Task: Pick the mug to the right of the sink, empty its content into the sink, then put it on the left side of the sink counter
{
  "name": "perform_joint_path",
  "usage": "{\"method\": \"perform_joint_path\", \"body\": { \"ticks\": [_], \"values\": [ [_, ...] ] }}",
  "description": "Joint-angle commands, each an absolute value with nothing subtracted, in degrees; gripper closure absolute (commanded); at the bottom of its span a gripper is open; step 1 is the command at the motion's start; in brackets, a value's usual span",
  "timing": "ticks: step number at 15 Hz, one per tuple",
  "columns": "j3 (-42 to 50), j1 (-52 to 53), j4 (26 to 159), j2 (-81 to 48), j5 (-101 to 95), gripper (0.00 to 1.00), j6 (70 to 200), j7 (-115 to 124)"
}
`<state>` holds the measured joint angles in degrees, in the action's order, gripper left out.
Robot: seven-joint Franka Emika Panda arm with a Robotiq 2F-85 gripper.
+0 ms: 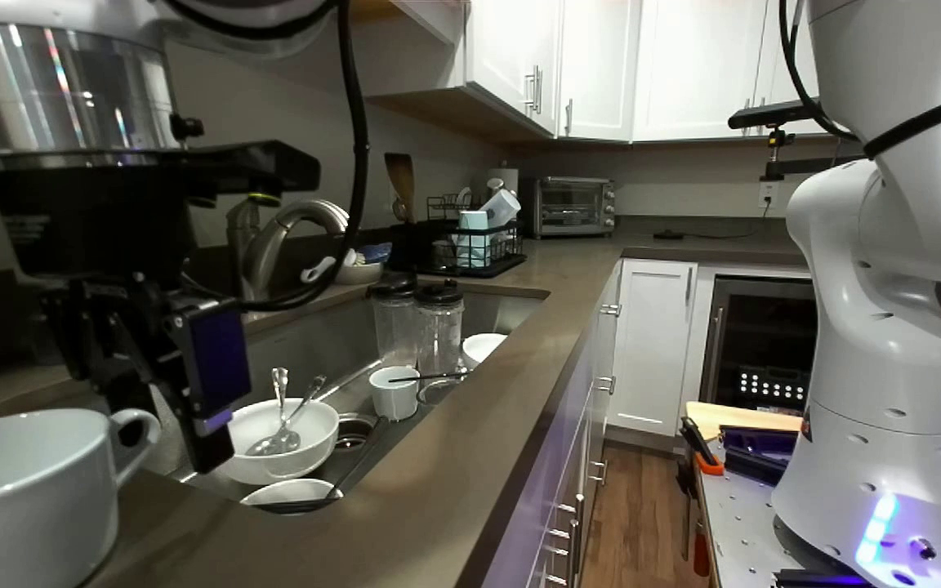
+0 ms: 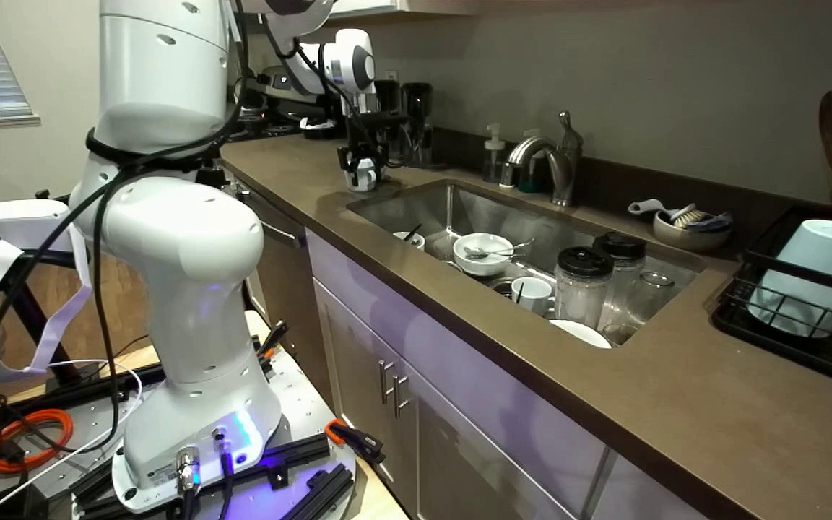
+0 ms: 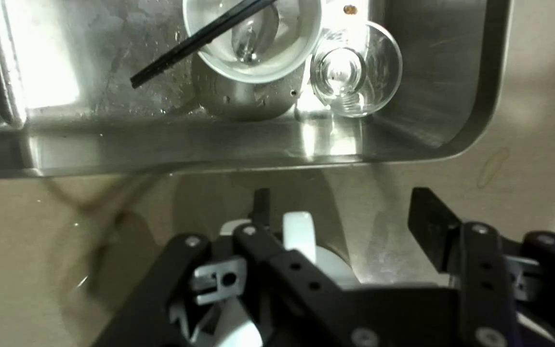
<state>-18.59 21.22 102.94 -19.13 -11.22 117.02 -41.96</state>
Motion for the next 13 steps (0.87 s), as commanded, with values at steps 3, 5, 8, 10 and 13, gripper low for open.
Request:
{"method": "perform_joint_path", "body": {
  "ticks": [3, 5, 8, 10, 13],
  "values": [
    [-18.48, 20.69, 104.69, -13.88, -14.08, 0.21, 113.93, -38.61],
    [-18.44, 20.45, 105.59, -12.16, -14.49, 0.2, 114.76, -38.09],
    [-18.49, 20.17, 107.98, -8.93, -14.4, 0.15, 116.62, -37.86],
    [-18.53, 20.04, 110.48, -6.14, -14.26, 0.09, 118.1, -37.17],
    [-18.57, 19.99, 116.01, -0.72, -14.07, 0.0, 121.87, -34.87]
  ]
}}
